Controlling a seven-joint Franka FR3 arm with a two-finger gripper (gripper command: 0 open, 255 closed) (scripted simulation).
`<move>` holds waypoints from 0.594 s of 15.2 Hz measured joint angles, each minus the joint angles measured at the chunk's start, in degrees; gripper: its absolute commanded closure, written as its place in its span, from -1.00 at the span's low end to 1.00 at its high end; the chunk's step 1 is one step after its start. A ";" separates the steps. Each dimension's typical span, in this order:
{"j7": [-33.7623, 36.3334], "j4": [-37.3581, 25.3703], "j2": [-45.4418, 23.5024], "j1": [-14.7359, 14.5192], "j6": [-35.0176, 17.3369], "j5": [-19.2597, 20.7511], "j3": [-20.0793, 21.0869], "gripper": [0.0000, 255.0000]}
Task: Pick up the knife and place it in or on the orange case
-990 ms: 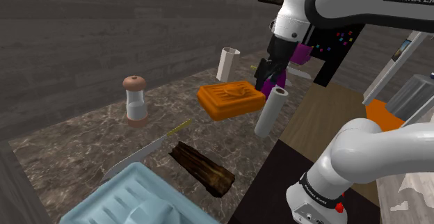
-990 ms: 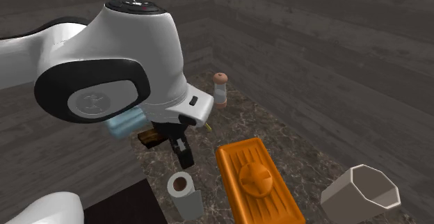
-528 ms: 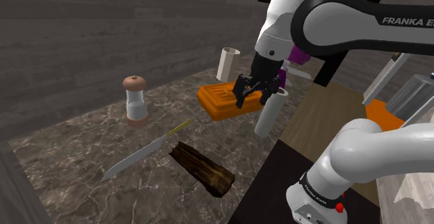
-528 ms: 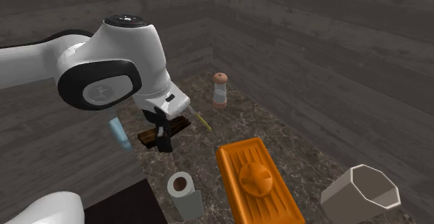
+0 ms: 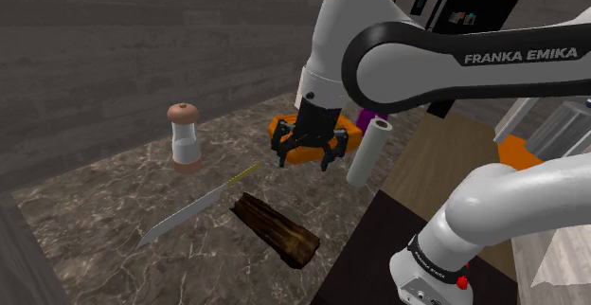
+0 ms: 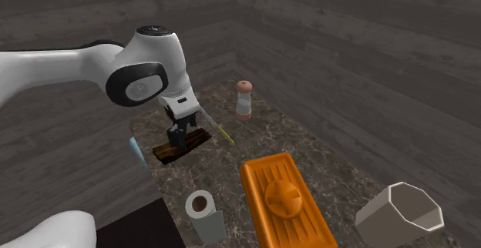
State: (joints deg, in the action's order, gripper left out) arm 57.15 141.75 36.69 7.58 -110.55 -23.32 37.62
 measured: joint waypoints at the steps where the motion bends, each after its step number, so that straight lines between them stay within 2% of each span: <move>1: 3.60 -1.06 -1.57 1.00 -1.02 -0.40 2.27 -1.00; 6: 21.67 -6.98 -11.46 8.78 -7.02 1.06 14.15 -1.00; 7: 25.48 -8.41 -13.56 10.73 -7.89 2.09 16.62 -1.00; 9: 34.79 -12.38 -20.35 16.53 -10.60 6.51 23.95 -1.00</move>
State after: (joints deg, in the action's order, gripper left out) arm 91.94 129.37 16.33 24.11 -121.15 -16.81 61.58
